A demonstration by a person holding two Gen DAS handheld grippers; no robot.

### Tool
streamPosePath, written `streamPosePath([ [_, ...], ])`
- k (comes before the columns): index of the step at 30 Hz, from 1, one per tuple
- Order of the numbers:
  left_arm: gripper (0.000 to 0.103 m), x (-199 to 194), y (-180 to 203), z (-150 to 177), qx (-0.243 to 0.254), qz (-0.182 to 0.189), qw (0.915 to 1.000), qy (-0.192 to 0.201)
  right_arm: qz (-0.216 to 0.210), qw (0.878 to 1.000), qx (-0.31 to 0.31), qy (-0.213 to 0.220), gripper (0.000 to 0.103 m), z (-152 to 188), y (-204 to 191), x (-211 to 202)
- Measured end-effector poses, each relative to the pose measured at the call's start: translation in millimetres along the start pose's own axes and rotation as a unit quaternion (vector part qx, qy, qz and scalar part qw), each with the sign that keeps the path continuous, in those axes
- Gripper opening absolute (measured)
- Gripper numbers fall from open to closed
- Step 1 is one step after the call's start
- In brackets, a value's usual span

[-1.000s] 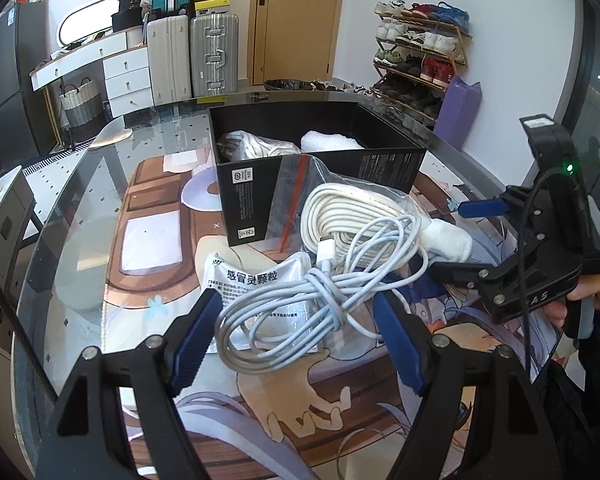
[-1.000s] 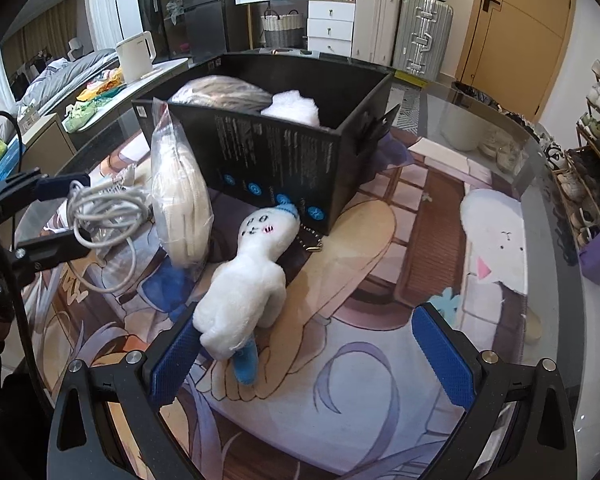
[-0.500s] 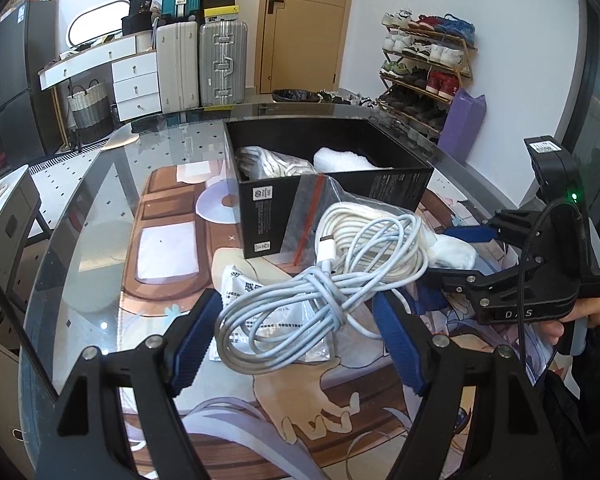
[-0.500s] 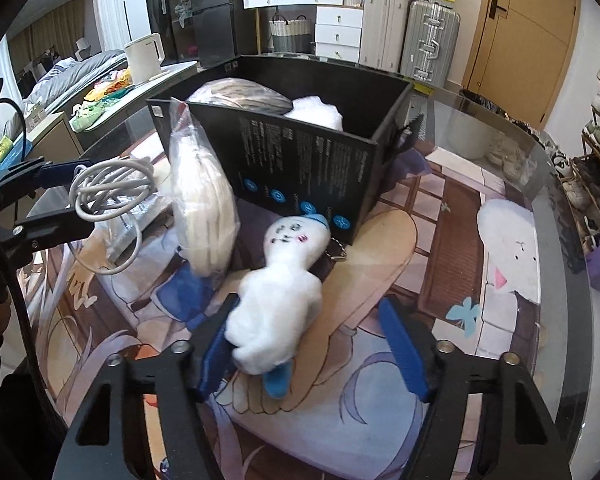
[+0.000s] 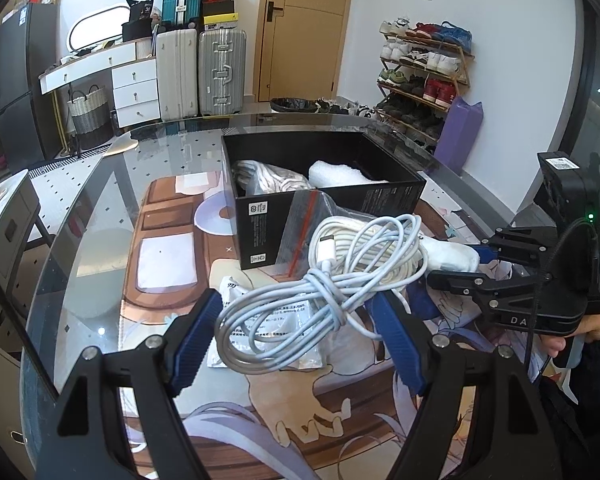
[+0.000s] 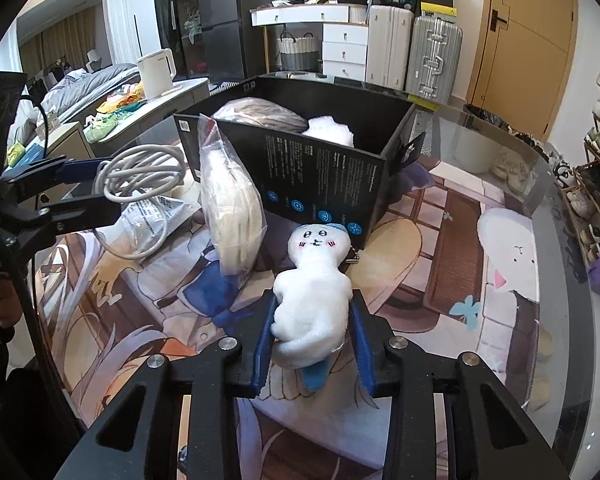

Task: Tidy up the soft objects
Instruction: 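Close right gripper on plush doll while left gripper closes on white cable coil, then lift plush doll with right gripper while left gripper lifts cable coil toward box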

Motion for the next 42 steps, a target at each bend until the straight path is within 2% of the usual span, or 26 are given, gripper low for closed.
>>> streamPosePath([
  [16,0.077,-20,-8,-13,-0.023,0.006,0.9991,0.035,0.003,0.998,-0.002,0.069,0.035,-3,-4,-59],
  [35,0.077,-37,-1,-62,-0.001,0.003,0.9976,0.069,-0.012,0.990,0.015,0.142,0.035,-47,12,-113],
  [42,0.077,-43,0,-85,0.005,0.001,0.9964,0.085,-0.018,0.988,0.017,0.151,0.035,-67,18,-119],
])
Point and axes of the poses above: each gripper's, at about its wrist camera, not at the fingertips, and x roughly the way its jaws point, y to its right, z to its underside, the point moved 2 cm from there along x, roughly the way its jaws point, and after that the axes turned 10 degrees about -y, right-handed, at the moved point
